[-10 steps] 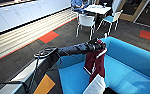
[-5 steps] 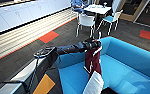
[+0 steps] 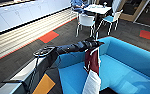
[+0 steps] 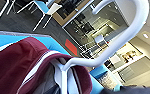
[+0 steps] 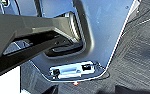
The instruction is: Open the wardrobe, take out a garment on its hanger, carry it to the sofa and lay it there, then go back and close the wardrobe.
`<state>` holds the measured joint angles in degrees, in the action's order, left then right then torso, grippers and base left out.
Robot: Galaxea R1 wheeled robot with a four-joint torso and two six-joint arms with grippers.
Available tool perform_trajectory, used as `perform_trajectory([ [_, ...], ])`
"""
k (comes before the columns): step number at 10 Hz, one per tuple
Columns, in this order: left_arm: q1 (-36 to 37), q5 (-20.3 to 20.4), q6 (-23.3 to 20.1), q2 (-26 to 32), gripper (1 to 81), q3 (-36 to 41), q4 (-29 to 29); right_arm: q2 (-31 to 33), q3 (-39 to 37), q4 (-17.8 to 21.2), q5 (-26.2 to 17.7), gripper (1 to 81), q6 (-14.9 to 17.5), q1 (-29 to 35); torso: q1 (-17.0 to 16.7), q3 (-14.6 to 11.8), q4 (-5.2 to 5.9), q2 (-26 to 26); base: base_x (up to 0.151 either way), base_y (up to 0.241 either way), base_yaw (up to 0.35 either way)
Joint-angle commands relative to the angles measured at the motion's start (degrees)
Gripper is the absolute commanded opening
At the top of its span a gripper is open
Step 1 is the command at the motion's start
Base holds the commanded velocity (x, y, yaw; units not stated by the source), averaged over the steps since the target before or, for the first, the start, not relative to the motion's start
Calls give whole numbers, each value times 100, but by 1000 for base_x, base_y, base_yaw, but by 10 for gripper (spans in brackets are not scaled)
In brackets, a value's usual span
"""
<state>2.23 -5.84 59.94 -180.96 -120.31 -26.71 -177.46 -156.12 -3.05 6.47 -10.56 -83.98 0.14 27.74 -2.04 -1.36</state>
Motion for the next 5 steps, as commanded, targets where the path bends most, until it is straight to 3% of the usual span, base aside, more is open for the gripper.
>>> perform_trajectory([
  [1,968,171,-61,-90,811,236,-124,-55,31,-29,-401,811,19,-71,0,0,0,0,0,0,0],
  [3,757,119,-114,50,811,201,-141,-47,31,-29,-401,811,19,-79,0,0,0,0,0,0,0],
  [5,590,-137,-158,130,811,192,-581,-47,31,-29,-392,811,19,-80,0,0,0,0,0,0,0],
])
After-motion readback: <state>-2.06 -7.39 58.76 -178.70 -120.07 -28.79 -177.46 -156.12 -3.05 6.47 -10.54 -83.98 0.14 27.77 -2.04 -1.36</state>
